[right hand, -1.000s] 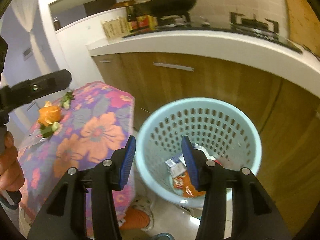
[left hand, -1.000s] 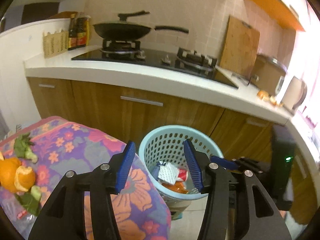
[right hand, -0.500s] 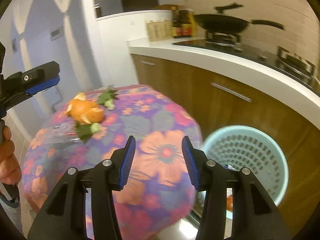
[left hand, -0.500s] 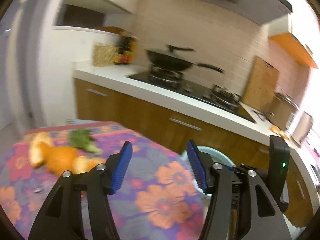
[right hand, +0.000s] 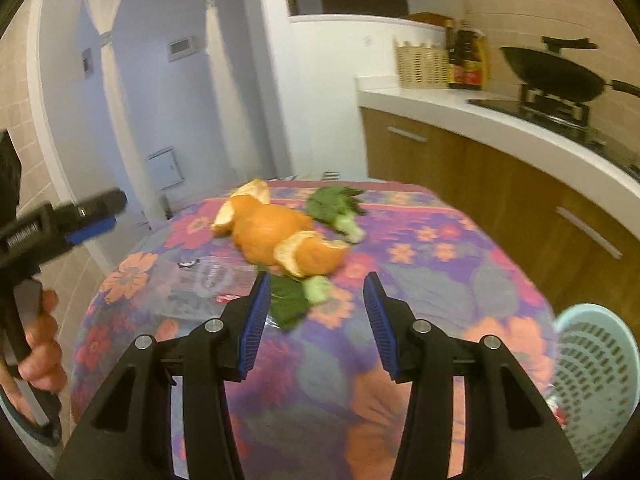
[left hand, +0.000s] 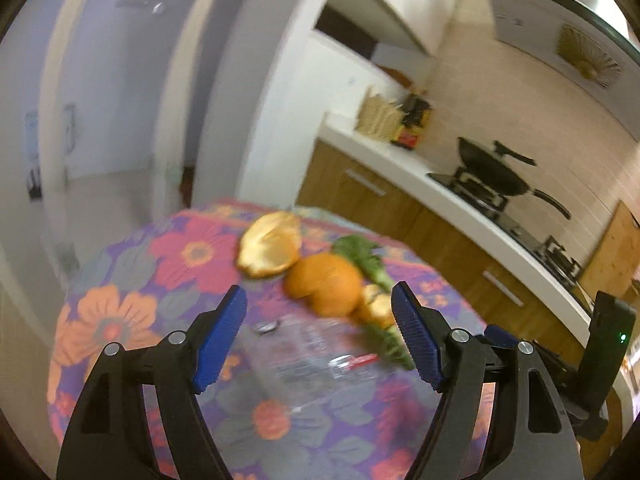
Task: Collect trash
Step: 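Move both open tools back over the table toward the plastic tray, then grasp the clear plastic tray with the left tool while the right tool grasps a bok choy leaf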
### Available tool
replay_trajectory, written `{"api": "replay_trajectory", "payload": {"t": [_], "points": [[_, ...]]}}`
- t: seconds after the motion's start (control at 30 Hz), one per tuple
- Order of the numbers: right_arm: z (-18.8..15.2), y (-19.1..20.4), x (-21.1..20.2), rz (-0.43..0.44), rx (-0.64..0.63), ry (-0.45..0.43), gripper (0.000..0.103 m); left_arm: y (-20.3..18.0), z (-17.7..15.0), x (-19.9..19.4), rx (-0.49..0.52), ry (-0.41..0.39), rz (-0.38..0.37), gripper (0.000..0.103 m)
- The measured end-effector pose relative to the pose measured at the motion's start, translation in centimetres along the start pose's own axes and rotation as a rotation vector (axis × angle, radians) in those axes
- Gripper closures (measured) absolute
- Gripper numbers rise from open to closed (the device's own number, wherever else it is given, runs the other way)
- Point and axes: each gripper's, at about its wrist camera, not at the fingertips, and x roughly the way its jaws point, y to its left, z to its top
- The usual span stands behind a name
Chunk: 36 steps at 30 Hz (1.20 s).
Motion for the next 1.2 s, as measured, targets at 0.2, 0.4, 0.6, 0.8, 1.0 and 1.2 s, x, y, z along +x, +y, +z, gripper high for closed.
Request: {"api": "replay_trajectory", "payload": {"t": [0.2, 0.4, 0.6, 0.8, 1.0, 1.2], "points": [[-0.7, 1.8, 4.2, 0.021, -0.009, 0.051, 0.059, 2.6, -2.1, 2.8, -0.042, 0.087, 0.026, 0.03], [-0.7, 2.3, 5.5, 0.034, -0.032, 0.066, 0.058, 3.5, -3.2, 5.0, -0.103, 0.167, -0.025, 0.032], [-0.8, 3.3, 7.4, 0.007, -0.081, 0.142, 0.058, 3.7, -4.4, 7.2, -0.171, 0.22, -0.094, 0.048], [-0.8, 3.8, 8.2, -0.008, -0.112, 0.164, 0.059, 2.7, -4.8, 7.6, -0.129, 0.23, -0.109, 0.077], [-0.9, 3.6, 9.2, -0.018, -0.102, 0.213, 0.09, 1.9, -5.1, 7.8, -0.089, 0.237, -0.098, 0.098], [-1.0, 3.4, 8.4, 0.005, -0.094, 0.186, 0.1, 1.2, -5.1, 6.6, -0.038, 0.186, -0.109, 0.103]]}}
